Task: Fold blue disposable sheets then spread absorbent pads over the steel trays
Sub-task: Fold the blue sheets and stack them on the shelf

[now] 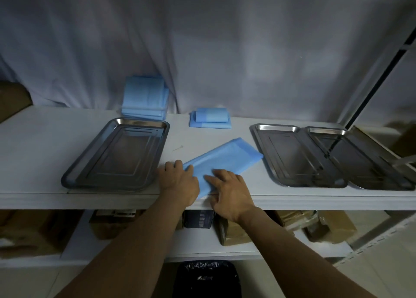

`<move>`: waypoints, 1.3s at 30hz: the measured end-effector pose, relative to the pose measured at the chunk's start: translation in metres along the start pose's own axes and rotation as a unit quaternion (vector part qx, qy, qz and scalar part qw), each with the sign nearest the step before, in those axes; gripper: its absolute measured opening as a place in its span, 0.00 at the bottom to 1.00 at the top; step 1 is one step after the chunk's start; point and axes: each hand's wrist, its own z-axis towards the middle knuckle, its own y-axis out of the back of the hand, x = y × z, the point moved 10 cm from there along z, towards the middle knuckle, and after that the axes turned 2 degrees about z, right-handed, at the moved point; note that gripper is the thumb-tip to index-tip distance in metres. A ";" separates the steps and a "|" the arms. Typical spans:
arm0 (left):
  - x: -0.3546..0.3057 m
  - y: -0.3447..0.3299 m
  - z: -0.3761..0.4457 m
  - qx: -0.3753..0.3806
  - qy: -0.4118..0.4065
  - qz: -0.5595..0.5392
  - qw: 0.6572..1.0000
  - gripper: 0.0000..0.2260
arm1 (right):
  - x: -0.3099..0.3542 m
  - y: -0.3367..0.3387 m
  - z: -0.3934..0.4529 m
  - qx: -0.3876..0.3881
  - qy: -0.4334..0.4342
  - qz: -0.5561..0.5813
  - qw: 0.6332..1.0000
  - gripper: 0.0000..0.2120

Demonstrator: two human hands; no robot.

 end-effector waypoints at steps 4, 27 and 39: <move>-0.006 -0.001 -0.015 0.009 0.001 -0.179 0.984 0.18 | -0.010 -0.019 -0.018 0.080 -0.010 -0.037 0.996 0.42; -0.016 0.005 -0.032 -0.092 -0.088 -0.351 0.927 0.03 | -0.067 0.026 -0.022 0.042 -0.150 0.205 0.966 0.21; -0.007 0.008 0.005 -0.034 0.070 -0.510 0.857 0.19 | -0.085 0.039 0.013 -0.069 -0.210 0.269 0.937 0.15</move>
